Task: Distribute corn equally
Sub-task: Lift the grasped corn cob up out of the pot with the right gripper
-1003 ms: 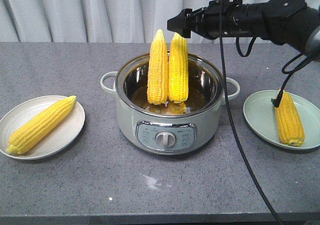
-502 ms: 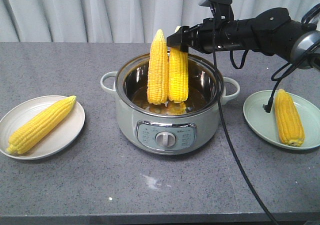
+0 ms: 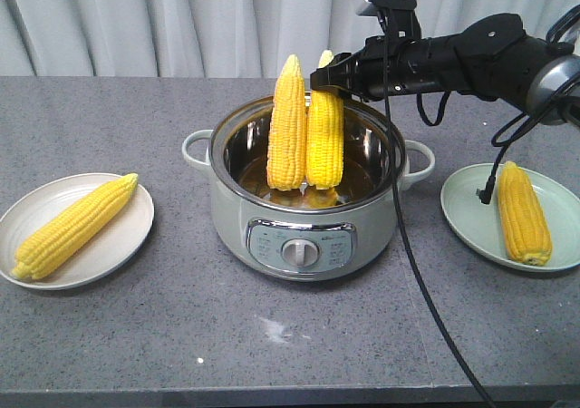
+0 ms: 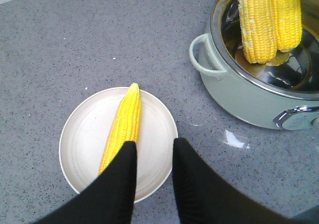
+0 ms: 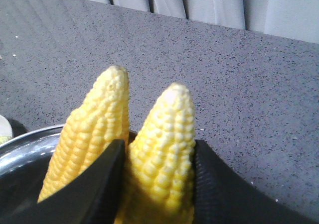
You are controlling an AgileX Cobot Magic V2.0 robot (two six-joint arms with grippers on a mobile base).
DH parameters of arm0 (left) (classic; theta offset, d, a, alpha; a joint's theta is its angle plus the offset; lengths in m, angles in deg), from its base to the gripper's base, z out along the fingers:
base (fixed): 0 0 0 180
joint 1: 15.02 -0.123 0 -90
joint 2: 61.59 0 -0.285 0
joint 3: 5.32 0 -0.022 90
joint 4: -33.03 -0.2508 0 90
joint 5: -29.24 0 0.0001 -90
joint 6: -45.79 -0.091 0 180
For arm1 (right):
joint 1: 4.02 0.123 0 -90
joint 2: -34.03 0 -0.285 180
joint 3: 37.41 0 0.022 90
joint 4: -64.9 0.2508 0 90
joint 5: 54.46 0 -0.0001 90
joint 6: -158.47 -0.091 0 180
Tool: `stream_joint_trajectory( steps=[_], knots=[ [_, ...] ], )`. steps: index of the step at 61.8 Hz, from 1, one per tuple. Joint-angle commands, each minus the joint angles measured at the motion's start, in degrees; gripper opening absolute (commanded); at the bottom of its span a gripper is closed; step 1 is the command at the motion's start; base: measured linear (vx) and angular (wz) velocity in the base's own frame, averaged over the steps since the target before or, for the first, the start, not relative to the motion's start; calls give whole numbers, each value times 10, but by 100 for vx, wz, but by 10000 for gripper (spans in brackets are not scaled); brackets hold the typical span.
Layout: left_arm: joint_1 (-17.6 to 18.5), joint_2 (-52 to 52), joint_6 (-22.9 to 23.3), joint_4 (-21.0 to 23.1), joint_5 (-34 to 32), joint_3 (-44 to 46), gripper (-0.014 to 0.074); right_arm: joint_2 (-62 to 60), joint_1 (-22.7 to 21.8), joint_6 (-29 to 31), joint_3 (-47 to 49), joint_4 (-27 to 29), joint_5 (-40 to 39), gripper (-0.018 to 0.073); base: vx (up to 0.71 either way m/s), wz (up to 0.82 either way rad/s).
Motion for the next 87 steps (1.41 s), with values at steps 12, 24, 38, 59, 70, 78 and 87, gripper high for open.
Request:
stream_joint_trajectory(
  steps=[12,24,38,59,70,78,87],
  knots=[
    [-1,12,1,10,-24,14,174,-59,-3,24,19,13,-54,-8,0,0],
    [-1,12,1,10,-24,14,174,-75,-3,24,19,13,-98,-8,0,0],
    [-1,12,1,10,-24,14,174,-80,-3,24,19,15,-107,-8,0,0],
    [-1,12,1,10,-27,14,174,-82,-3,24,19,18,-130,-8,0,0],
    [-1,12,1,10,-33,14,174,-88,-3,24,19,28,-167,-8,0,0],
    [-1,12,2,10,-32,14,174,-98,-3,25,19,27,-174,-8,0,0],
    [-1,12,2,10,-33,14,174,-118,-4,25,19,25,-185,-8,0,0]
  ],
)
